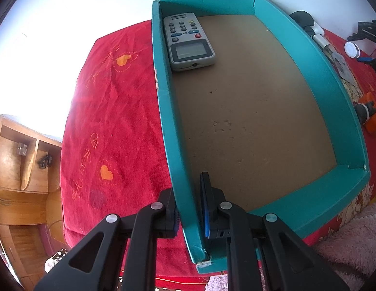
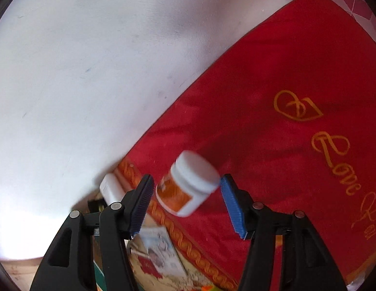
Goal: Organize objects
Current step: 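Move the right gripper over the white jar with orange label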
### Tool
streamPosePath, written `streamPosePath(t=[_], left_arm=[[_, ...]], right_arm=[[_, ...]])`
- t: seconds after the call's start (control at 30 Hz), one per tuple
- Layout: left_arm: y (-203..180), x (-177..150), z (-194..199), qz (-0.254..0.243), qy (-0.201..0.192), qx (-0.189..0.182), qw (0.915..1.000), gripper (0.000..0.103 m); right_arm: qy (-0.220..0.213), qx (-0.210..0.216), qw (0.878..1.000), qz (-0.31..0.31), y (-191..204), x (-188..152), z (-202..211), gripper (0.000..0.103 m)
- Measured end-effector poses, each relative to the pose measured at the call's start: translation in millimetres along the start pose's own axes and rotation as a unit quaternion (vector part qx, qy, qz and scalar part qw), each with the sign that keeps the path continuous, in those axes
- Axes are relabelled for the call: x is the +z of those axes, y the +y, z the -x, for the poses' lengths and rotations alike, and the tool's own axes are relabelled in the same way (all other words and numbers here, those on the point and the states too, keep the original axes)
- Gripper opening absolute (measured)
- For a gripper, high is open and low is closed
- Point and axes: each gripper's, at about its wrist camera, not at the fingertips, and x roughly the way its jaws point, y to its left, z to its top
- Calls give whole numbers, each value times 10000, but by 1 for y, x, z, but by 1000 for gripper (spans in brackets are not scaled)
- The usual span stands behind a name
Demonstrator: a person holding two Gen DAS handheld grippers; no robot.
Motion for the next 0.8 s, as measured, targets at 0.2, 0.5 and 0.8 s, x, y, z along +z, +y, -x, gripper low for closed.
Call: streamPosePath(t=[0.2,0.5,0.8], left_arm=[[1,1,0,116,19,20,9999,12],[3,0,1,128,22,20,9999,12],[2,-3,2,91,-23,3,10000,12]], right_arm=[[-152,-168,9996,192,8,6,-4,51],[-739,-1132,9584,2513,72,-44,2,48],[-704,-1333,9334,3257,86,-94,-6,45]])
